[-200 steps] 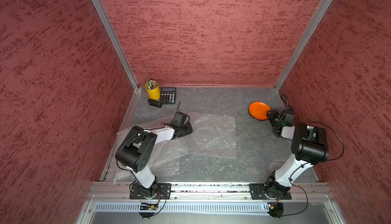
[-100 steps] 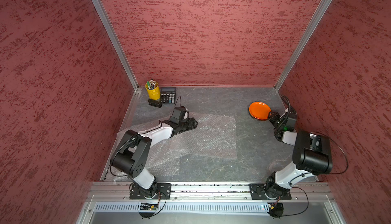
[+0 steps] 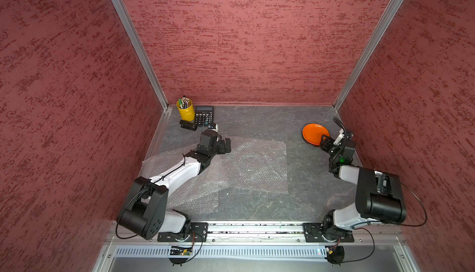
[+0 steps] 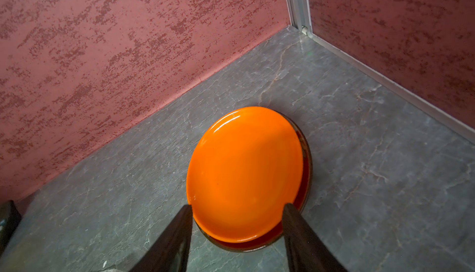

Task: Unpack dinner plates from bubble wrap
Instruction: Reset both arms

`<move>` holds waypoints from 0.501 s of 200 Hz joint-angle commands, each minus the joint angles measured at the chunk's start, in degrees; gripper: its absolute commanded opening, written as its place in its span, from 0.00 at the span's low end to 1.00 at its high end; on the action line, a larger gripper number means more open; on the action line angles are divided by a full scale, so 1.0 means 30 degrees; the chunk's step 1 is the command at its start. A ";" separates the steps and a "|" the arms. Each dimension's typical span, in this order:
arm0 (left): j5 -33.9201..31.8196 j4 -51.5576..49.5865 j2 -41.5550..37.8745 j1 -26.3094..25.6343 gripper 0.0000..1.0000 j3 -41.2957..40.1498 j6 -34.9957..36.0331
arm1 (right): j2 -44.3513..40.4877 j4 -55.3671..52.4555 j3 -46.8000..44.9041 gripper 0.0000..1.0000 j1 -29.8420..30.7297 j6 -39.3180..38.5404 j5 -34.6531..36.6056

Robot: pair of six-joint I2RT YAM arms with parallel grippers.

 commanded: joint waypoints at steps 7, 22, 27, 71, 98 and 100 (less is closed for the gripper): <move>-0.3258 0.2737 -0.0949 0.0613 1.00 -0.1219 0.2556 | -0.0408 0.0890 -0.0269 0.59 0.1045 -0.1876 0.2106; -0.4014 0.3283 -0.1247 0.1015 1.00 -0.1483 0.3056 | -0.0408 0.1032 -0.0374 0.60 0.1440 -0.2333 0.2721; -0.3996 0.3225 -0.1334 0.1292 1.00 -0.1483 0.3140 | -0.0411 0.1148 -0.0463 0.61 0.1504 -0.2422 0.2816; -0.3297 0.4230 -0.2286 0.4049 1.00 -0.2679 0.3377 | -0.0566 0.2574 -0.1325 0.63 0.1854 -0.2676 0.4176; -0.3585 0.5705 -0.2339 0.5411 1.00 -0.3759 0.3449 | -0.0819 0.3351 -0.1878 0.64 0.1889 -0.2992 0.4527; -0.3521 0.5802 -0.2304 0.5537 1.00 -0.3847 0.3435 | -0.0840 0.3447 -0.1936 0.64 0.1890 -0.2997 0.4533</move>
